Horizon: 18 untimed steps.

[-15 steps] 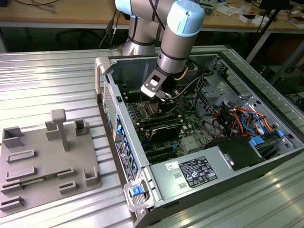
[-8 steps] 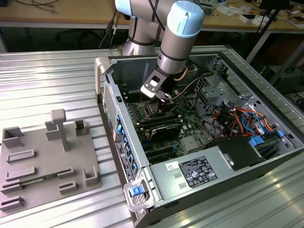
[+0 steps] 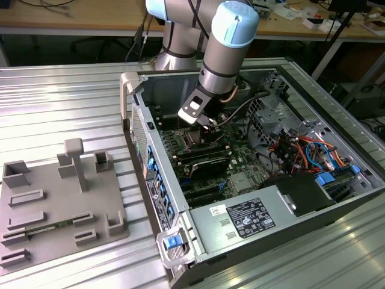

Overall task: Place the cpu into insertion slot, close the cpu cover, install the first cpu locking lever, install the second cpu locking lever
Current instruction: 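Place the cpu into insertion slot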

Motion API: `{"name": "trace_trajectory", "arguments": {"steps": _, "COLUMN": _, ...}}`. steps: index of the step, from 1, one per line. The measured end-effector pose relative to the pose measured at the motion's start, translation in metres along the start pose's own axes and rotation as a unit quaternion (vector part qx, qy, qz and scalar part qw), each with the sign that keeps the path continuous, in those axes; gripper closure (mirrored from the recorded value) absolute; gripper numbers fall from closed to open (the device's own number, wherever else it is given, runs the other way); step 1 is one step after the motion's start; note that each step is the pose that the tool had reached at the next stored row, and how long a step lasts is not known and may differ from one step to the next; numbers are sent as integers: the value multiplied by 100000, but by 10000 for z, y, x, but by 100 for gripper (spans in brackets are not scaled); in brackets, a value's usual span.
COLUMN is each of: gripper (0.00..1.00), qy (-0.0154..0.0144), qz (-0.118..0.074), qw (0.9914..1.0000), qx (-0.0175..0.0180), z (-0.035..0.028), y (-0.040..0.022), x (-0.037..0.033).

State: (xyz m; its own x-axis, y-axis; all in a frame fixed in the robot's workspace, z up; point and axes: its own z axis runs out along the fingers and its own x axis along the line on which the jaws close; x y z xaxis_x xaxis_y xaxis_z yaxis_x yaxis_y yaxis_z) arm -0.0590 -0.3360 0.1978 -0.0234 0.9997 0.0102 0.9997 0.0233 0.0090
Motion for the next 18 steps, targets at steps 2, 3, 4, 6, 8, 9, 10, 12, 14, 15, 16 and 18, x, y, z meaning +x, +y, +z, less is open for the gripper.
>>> {"name": "trace_trajectory", "arguments": {"steps": 2, "gripper": 45, "qy": 2, "qz": -1, "qw": 100000, "qx": 3, "z": 0, "y": 0, "x": 0}}
{"name": "trace_trajectory", "arguments": {"steps": 3, "gripper": 45, "qy": -1, "qz": 3, "qw": 100000, "qx": -1, "z": 0, "y": 0, "x": 0}}
{"name": "trace_trajectory", "arguments": {"steps": 4, "gripper": 45, "qy": 2, "qz": 3, "qw": 100000, "qx": 2, "z": 0, "y": 0, "x": 0}}
{"name": "trace_trajectory", "arguments": {"steps": 6, "gripper": 44, "qy": 21, "qz": 5, "qw": 100000, "qx": -15, "z": 2, "y": 1, "x": 1}}
{"name": "trace_trajectory", "arguments": {"steps": 8, "gripper": 38, "qy": 9, "qz": 7, "qw": 100000, "qx": -4, "z": 1, "y": 0, "x": 0}}
{"name": "trace_trajectory", "arguments": {"steps": 9, "gripper": 38, "qy": 3, "qz": 7, "qw": 100000, "qx": -1, "z": 0, "y": 0, "x": 0}}
{"name": "trace_trajectory", "arguments": {"steps": 10, "gripper": 38, "qy": 4, "qz": 8, "qw": 100000, "qx": 0, "z": 0, "y": 0, "x": 0}}
{"name": "trace_trajectory", "arguments": {"steps": 12, "gripper": 38, "qy": 2, "qz": 15, "qw": 100000, "qx": 2, "z": 0, "y": 0, "x": -1}}
{"name": "trace_trajectory", "arguments": {"steps": 14, "gripper": 38, "qy": -14, "qz": 12, "qw": 100000, "qx": 2, "z": 0, "y": 0, "x": -4}}
{"name": "trace_trajectory", "arguments": {"steps": 15, "gripper": 38, "qy": -24, "qz": 10, "qw": 100000, "qx": 5, "z": 0, "y": 0, "x": -4}}
{"name": "trace_trajectory", "arguments": {"steps": 16, "gripper": 38, "qy": -30, "qz": 8, "qw": 100000, "qx": 1, "z": 0, "y": 0, "x": -4}}
{"name": "trace_trajectory", "arguments": {"steps": 18, "gripper": 38, "qy": -169, "qz": 0, "qw": 100000, "qx": 10, "z": 0, "y": 1, "x": -5}}
